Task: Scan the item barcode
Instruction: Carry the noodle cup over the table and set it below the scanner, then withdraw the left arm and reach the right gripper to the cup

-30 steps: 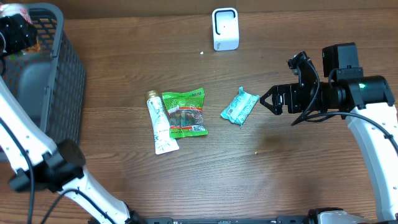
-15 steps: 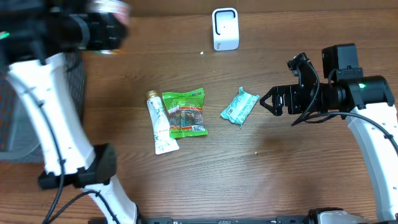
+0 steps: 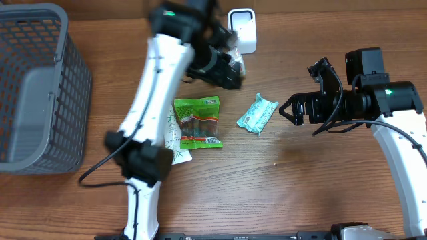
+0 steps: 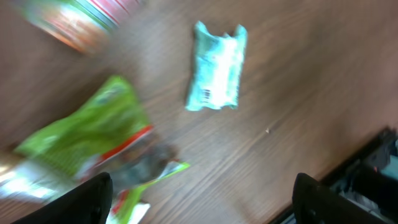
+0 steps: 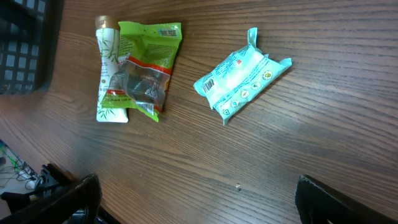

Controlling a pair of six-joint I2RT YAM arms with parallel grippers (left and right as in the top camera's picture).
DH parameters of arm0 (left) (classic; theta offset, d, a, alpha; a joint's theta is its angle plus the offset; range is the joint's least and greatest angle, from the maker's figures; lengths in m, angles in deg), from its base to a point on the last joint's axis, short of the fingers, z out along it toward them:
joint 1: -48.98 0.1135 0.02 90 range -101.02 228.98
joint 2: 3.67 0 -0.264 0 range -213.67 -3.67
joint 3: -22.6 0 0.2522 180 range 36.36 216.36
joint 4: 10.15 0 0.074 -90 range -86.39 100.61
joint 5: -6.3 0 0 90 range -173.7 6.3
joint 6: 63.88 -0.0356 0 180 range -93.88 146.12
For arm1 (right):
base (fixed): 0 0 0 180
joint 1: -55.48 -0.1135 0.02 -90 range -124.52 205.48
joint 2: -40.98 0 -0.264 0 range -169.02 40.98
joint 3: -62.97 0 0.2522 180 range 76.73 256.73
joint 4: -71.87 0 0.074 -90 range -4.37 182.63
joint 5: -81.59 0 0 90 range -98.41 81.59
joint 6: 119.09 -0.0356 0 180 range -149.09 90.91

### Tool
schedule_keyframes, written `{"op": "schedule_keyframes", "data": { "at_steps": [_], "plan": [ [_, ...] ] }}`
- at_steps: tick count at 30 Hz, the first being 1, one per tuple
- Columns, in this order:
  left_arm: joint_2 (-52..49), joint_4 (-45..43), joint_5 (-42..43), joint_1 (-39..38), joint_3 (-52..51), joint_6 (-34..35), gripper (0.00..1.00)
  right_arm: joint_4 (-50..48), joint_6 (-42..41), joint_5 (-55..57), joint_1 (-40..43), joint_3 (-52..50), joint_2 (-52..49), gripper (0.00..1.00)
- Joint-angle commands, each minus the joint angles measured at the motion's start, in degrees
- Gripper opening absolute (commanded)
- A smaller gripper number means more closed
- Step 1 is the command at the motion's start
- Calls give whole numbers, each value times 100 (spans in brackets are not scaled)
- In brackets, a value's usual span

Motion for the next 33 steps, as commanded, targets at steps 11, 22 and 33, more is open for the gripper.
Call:
{"op": "schedule_keyframes", "data": {
  "at_steps": [11,22,33],
  "plan": [
    [-896,-680,254,-540,-260,313,82,-98,-17,59,-28,146,-28,100],
    [-323,-105,208,57,1093,310,100,-363,-31,-501,-28,146,-28,100],
    [1274,-76,-590,1084,1290,540,100,-1674,-2258,-105,-74,146,-205,93]
  ]
}}
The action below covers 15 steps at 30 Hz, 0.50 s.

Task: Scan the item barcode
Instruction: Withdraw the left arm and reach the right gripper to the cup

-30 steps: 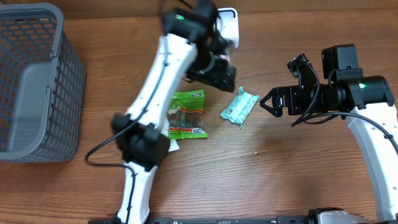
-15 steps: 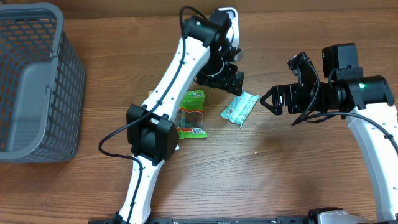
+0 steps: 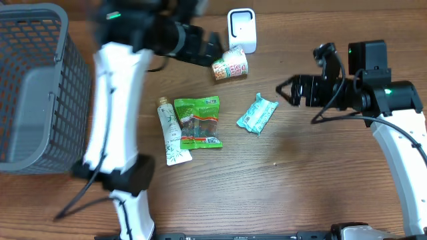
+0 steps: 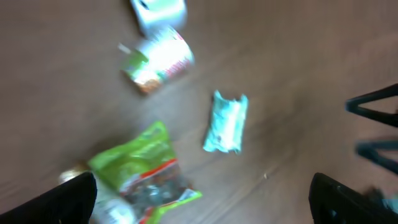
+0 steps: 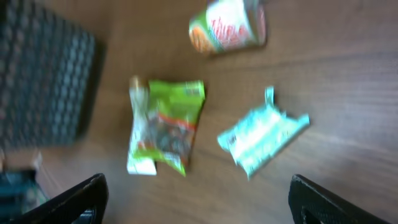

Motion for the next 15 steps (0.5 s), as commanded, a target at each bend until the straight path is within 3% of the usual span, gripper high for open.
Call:
{"op": "schedule_keyframes", "data": {
  "at_steps": [1,11,15],
  "plan": [
    [525,-44,-673,367,107,229,100,-428,-1196,352,-120,146,-251,94],
    [748,-122,-1091,1394,107,313,100,-1075,-2229,1812,-1373,149,-1014,90],
    [782,-155,-1088,1919,109,621,100,-1322,-3014,2507,-1805,151,-1226,80]
  ]
}}
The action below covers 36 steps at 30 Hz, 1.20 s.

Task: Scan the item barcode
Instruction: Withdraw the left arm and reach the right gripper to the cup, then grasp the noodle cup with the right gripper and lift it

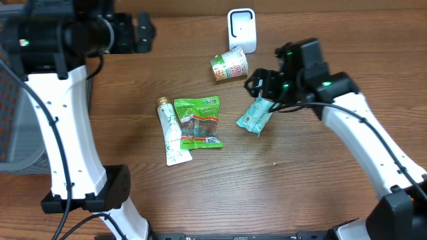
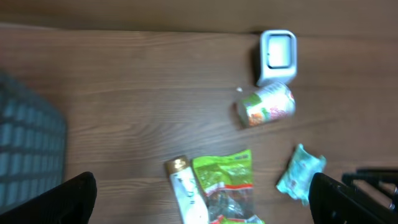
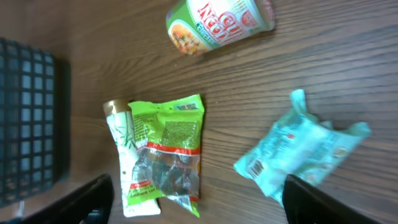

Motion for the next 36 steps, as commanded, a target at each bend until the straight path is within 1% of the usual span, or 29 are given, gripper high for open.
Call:
{"op": "schedule_keyframes", "data": {
  "at_steps": [1,4,7,9,13,15,16,18,22,25,27,29,32,36],
  "plan": [
    [22,-26,-118,474,26,407,100,-205,-1110,1093,-341,129,-177,79],
    [22,50,-98,793,24,717,100,-695,-1464,1351,-568,129,-398,80],
    [22,186,-127,953,24,710,100,-1167,-1672,1408,-649,129,-656,84],
    [22,284,-181,1016,24,693,99,-1526,-1825,1401,-649,129,-868,88],
    [20,396,-629,1034,22,693,100,-2258,-1847,1379,-649,136,-1224,93],
    [20,396,-664,1034,2,693,100,-2507,-1814,1379,-649,162,-1314,98],
    [20,396,-664,1034,0,693,100,-2573,-1740,1379,-649,223,-1366,98],
    [15,396,-664,1034,0,693,100,-2549,-1467,1384,-649,498,-1506,100],
    [15,396,-664,1034,0,693,100,-1775,-881,1519,-649,1703,-2098,100],
    [15,396,-664,1034,0,693,100,-1198,-125,1755,-649,2645,-2636,99],
    [15,396,-664,1034,0,693,100,-1099,481,1829,-649,3012,-2905,100],
    [15,396,-664,1034,0,693,100,-1189,1272,1827,-649,3187,-3104,100],
    [15,396,-664,1034,0,693,100,-1519,2297,1762,-658,3187,-3335,100],
    [15,396,-664,1034,0,693,100,-1687,3018,1744,-717,3187,-3644,100]
  ]
}}
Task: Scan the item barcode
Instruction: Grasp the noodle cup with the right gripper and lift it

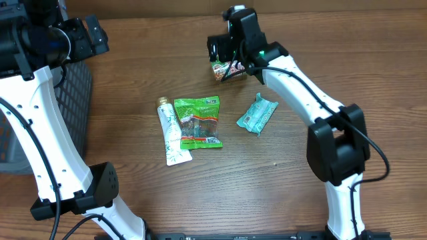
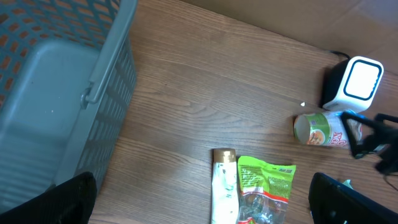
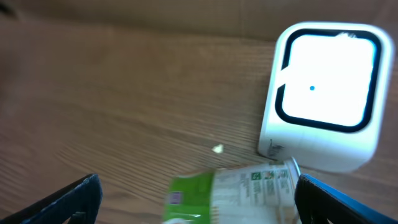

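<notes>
A green-and-white noodle cup (image 3: 239, 191) lies on its side just in front of the white barcode scanner (image 3: 326, 121). My right gripper (image 3: 211, 208) hangs open right above the cup, which lies between the fingers (image 3: 78, 198) with neither touching it. From overhead the right gripper (image 1: 225, 55) covers most of the cup (image 1: 220, 71) and the scanner (image 1: 232, 11). My left gripper (image 1: 89, 37) is open and empty at the far left, high over the basket edge. The left wrist view also takes in the cup (image 2: 320, 129) and the scanner (image 2: 356, 84).
A grey mesh basket (image 1: 79, 93) fills the left side. A green snack bag (image 1: 197, 122), a white tube (image 1: 172, 132) beside it and a teal packet (image 1: 257, 113) lie mid-table. The right arm (image 1: 300, 80) stretches across the back right.
My right gripper was above the teal packet; it is now at the back, over the noodle cup beside the scanner. The left gripper has shifted a little further left, over the basket's edge.
The left gripper was first at the back by the noodle cup and scanner, the right one open at the right. Then the cup lay before the scanner with the left gripper beside it. Then the left sat far left, the right over the packet, now over the cup.
</notes>
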Controlling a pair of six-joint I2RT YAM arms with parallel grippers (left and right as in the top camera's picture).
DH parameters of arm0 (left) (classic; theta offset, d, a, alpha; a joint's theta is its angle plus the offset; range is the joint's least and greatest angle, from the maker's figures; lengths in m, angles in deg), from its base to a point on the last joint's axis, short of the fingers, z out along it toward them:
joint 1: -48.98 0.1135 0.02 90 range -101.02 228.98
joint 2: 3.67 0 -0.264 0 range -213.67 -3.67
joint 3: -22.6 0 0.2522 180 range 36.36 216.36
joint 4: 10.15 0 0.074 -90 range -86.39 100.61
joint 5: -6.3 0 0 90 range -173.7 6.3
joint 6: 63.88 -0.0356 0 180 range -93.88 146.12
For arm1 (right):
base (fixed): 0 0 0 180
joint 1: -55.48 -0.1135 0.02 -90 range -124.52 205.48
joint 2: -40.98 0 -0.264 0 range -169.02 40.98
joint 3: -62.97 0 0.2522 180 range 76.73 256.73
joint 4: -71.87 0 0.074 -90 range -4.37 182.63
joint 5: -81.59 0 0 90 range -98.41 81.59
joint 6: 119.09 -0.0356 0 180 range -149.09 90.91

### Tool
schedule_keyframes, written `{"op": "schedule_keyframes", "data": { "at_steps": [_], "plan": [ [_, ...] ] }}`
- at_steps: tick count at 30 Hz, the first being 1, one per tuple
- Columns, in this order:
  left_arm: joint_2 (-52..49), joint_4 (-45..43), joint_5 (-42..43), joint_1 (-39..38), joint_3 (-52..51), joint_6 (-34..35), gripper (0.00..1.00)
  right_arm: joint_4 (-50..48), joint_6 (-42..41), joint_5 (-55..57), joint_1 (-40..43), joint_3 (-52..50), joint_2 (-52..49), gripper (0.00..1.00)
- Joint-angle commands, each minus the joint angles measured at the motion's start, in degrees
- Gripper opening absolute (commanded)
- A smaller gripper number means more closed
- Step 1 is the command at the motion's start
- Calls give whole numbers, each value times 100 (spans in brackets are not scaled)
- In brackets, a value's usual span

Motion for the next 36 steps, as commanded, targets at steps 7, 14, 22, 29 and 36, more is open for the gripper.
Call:
{"op": "schedule_keyframes", "data": {
  "at_steps": [7,14,22,29,36],
  "plan": [
    [15,9,-66,22,0,79,100,76,1235,79,-131,107,-564,100],
    [15,9,-66,22,0,79,100,970,855,131,-125,109,-564,100],
    [15,9,-66,22,0,79,100,2935,81,107,-76,343,-474,100],
    [15,9,-66,22,0,79,100,4002,50,-348,-76,640,-299,100],
    [15,9,-66,22,0,79,100,4074,52,-636,-76,649,-280,93]
  ]
}}
